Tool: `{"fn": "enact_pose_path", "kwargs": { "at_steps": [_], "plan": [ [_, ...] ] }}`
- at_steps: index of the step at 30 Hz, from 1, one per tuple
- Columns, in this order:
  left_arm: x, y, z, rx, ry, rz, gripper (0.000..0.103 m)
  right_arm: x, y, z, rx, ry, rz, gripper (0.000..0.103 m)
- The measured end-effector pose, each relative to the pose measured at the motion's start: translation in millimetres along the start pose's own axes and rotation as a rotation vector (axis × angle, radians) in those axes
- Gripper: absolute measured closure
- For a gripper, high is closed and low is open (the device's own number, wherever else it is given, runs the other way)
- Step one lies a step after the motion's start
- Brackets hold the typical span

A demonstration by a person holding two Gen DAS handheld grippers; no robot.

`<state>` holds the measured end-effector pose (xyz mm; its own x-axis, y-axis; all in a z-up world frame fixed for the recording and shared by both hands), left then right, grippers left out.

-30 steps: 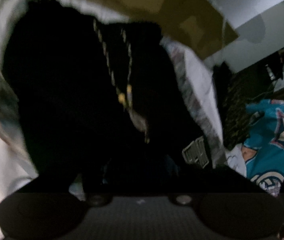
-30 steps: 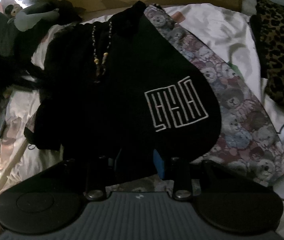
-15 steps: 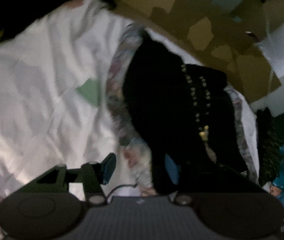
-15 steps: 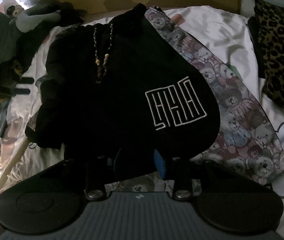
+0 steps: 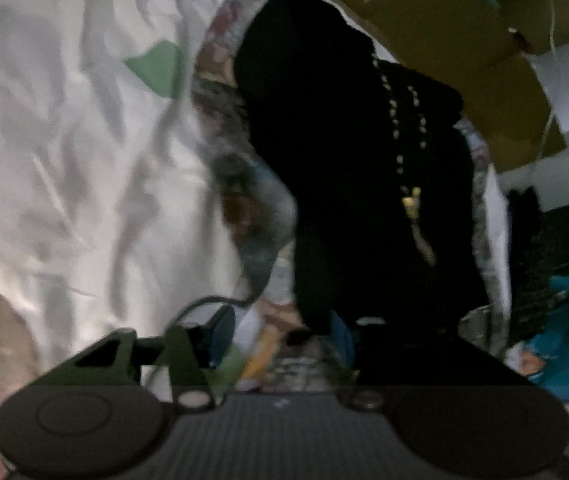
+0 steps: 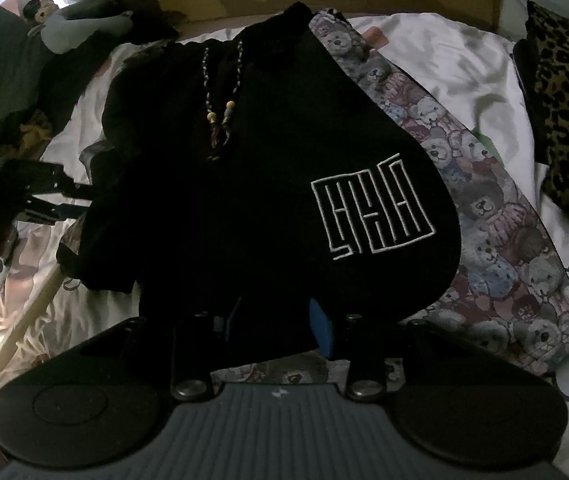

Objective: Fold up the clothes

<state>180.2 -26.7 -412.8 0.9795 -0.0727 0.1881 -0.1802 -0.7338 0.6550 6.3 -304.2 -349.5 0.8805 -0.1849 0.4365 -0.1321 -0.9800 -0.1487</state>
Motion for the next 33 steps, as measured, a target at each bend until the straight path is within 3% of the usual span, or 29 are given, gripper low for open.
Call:
{"fn": "enact_pose_path", "kwargs": {
  "at_steps": [2,5,10,21,25,29,31,33],
  "plan": [
    [2,3,5,0.003,-0.002,0.015,0.059,-1,2,0,-0.002,-0.003,0.006,0.059],
    [5,3,5,0.007,0.000,0.000,0.094,-4,5,3,-0.007,-0.013,0.017,0.059],
    [7,18,-12,0.030,0.023,0.061,0.098,-7,3,3,-0.004,-0.015,0.006,0.058],
    [27,72,-78,-0.094,0.135,0.118,0.103,-8,0,4,-0.005,-0.015,-0.007,0.058],
    [34,78,-78,-0.057,0.145,0.158,0.103,-9,0,5,-0.005,-0.016,-0.012,0.058],
    [28,58,-67,-0.007,0.098,0.109,0.089,-10,-1,5,-0.004,-0.017,-0.015,0.058],
    [22,48,-62,0.014,0.075,0.086,0.072,-11,0,7,-0.009,-0.022,-0.015,0.058],
    [17,39,-55,0.034,0.066,0.075,0.038,-12,1,9,-0.012,-0.027,-0.012,0.058]
  ]
}}
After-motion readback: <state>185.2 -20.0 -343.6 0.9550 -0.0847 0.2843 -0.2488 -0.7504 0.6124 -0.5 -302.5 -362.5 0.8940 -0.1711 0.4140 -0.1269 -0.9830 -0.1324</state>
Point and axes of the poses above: each gripper's, at about its wrist camera, not at the fingertips, and z roughly the way its jaws point, y to its right, x to its top, the point moved 9 cm from there along z, roughly the way its jaws point, and after that the axes turned 8 degrees about -x, right-handed, at the moved point
